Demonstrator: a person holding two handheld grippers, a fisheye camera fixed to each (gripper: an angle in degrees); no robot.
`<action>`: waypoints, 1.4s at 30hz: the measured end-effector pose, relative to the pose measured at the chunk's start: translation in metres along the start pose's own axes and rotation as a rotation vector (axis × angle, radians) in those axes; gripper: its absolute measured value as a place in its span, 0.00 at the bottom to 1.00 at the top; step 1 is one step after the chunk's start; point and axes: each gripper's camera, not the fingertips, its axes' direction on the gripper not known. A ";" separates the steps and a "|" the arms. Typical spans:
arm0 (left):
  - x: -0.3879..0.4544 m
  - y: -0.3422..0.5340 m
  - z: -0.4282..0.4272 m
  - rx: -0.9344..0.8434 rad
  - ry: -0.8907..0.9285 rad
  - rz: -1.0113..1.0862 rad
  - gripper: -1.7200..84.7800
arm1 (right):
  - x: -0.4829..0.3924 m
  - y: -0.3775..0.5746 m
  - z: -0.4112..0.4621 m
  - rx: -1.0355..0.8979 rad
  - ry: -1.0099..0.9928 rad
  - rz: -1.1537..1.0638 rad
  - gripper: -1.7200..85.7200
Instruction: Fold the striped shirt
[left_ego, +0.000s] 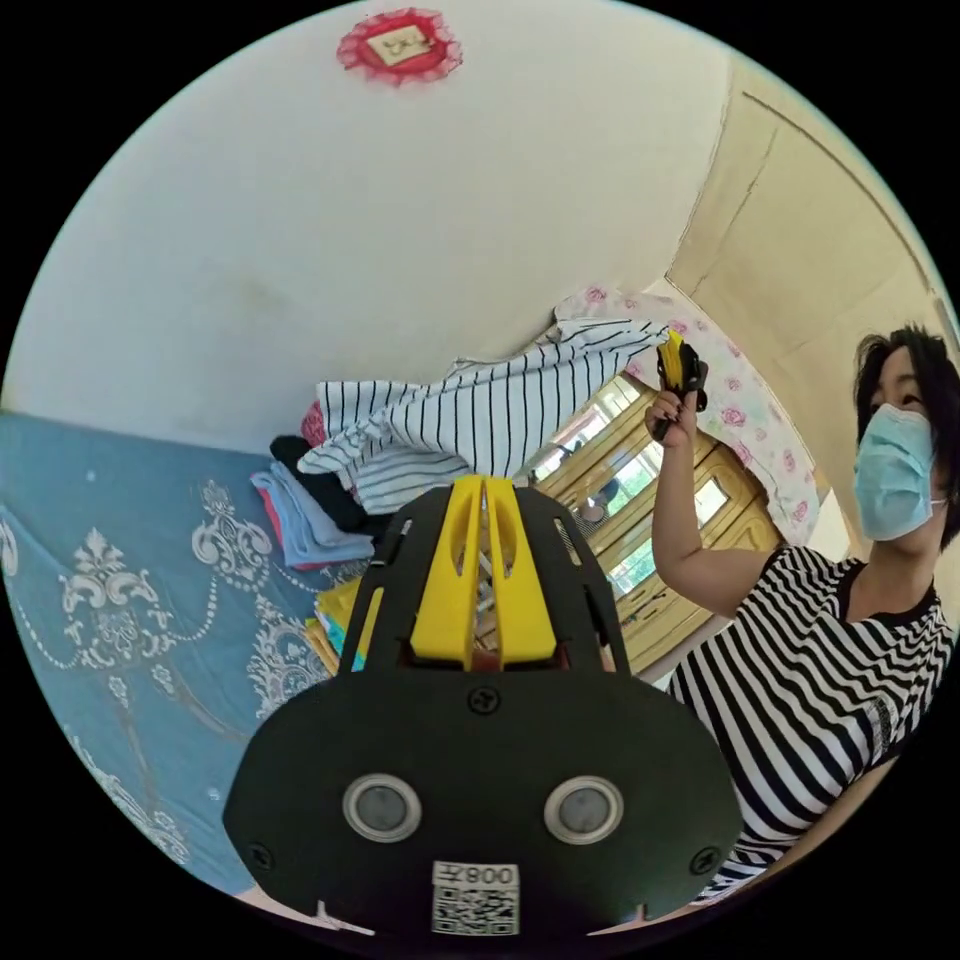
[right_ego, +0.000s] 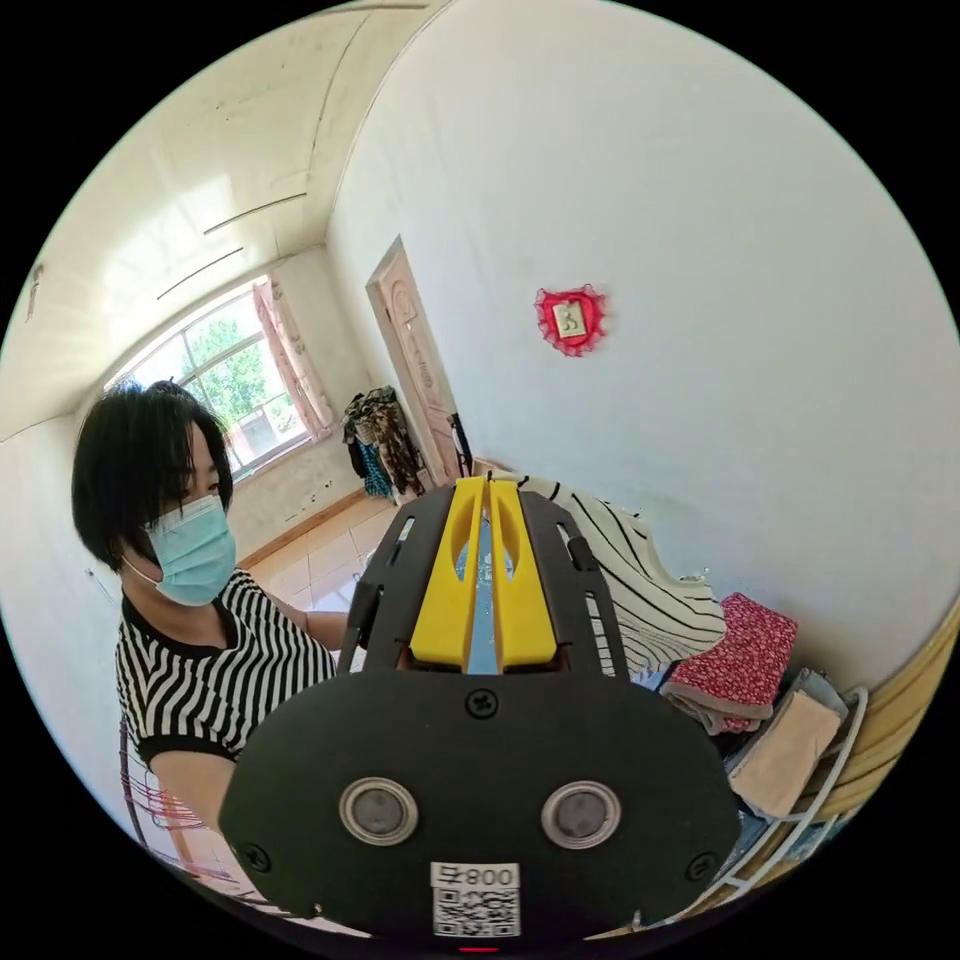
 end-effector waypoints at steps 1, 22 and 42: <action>0.015 -0.017 -0.016 0.024 -0.030 0.034 0.02 | -0.018 -0.006 0.022 -0.007 -0.020 -0.003 0.02; 0.180 -0.078 -0.115 0.019 -0.120 -0.047 0.02 | -0.184 -0.021 0.428 -0.407 -0.443 0.111 0.02; 0.239 -0.147 -0.186 0.030 -0.352 -0.266 0.14 | -0.267 -0.045 0.487 -0.292 -0.419 0.022 0.03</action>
